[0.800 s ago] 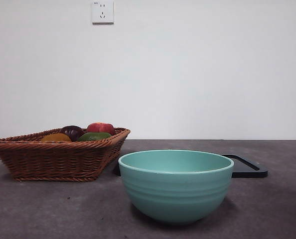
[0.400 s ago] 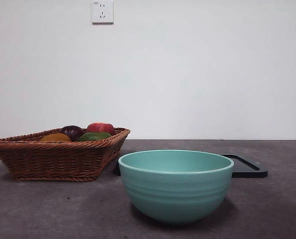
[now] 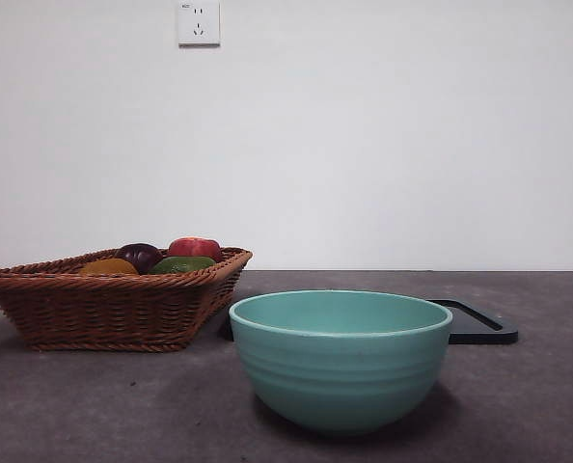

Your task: Pick up the wifruite, put it on the bowl, pick up the plate, put it on desk

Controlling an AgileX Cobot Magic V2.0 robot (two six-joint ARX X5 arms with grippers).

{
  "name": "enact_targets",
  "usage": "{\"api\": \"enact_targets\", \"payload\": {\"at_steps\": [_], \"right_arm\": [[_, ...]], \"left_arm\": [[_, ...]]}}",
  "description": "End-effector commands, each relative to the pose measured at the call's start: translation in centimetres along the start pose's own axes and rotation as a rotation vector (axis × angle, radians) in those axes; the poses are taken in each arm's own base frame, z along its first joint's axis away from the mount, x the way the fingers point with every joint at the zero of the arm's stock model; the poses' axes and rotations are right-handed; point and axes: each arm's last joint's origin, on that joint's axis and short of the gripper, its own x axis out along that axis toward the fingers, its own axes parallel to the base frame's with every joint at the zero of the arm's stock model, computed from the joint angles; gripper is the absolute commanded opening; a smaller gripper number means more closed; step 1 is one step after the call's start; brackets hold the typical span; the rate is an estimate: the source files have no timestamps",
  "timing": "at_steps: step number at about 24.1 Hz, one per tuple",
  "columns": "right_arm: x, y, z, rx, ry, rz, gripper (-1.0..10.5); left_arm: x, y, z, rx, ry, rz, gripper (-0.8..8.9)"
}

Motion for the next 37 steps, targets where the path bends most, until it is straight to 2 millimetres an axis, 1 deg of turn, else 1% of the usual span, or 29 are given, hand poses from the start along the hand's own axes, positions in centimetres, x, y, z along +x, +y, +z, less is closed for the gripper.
{"api": "enact_targets", "payload": {"at_steps": [1,7,11,13,16,19,22,23,24,26,27,28,30,33,37], "right_arm": [[0.2,0.5,1.7,-0.048,0.078,0.038,0.1],[1.1,1.6,4.1,-0.093,0.234,0.118,0.1],[2.3,2.9,5.1,-0.141,0.400,0.187,0.1],[2.6,3.6,5.3,-0.170,0.467,0.230,0.1],[2.8,4.7,5.1,-0.208,0.512,0.299,0.1],[2.7,5.4,4.9,-0.235,0.528,0.346,0.1],[2.7,5.6,4.8,-0.238,0.532,0.356,0.1],[2.7,5.6,4.8,-0.236,0.532,0.356,0.1],[2.7,5.6,4.8,-0.234,0.533,0.355,0.4],[2.7,5.6,4.8,-0.226,0.534,0.348,2.3],[2.7,5.6,4.8,-0.220,0.534,0.343,3.1],[2.7,5.6,4.8,-0.217,0.534,0.343,3.4],[2.7,5.6,4.8,-0.216,0.534,0.343,3.4],[2.7,5.6,4.8,-0.215,0.532,0.343,3.4],[2.7,5.6,4.8,-0.215,0.532,0.343,3.4]], "left_arm": [[0.1,-0.8,1.6,0.067,0.048,-0.055,0.10],[0.7,-2.2,3.8,0.115,0.209,-0.116,0.10],[1.0,-4.0,5.1,0.144,0.335,-0.177,0.10],[0.9,-4.7,5.3,0.157,0.381,-0.208,0.10],[0.8,-5.5,5.1,0.179,0.422,-0.248,0.10],[0.7,-5.8,4.8,0.188,0.450,-0.266,0.10],[0.7,-5.8,4.8,0.190,0.451,-0.268,0.10],[0.7,-5.8,4.8,0.190,0.450,-0.268,0.32],[0.7,-5.8,4.8,0.189,0.450,-0.268,0.87],[0.7,-5.8,4.8,0.189,0.450,-0.268,2.91],[0.7,-5.8,4.8,0.189,0.450,-0.268,3.54],[0.7,-5.8,4.8,0.188,0.451,-0.267,3.89],[0.8,-5.8,4.8,0.188,0.450,-0.267,4.78],[1.0,-5.8,4.9,0.188,0.445,-0.269,4.94],[2.0,-5.7,5.2,0.190,0.438,-0.235,4.93]]}}
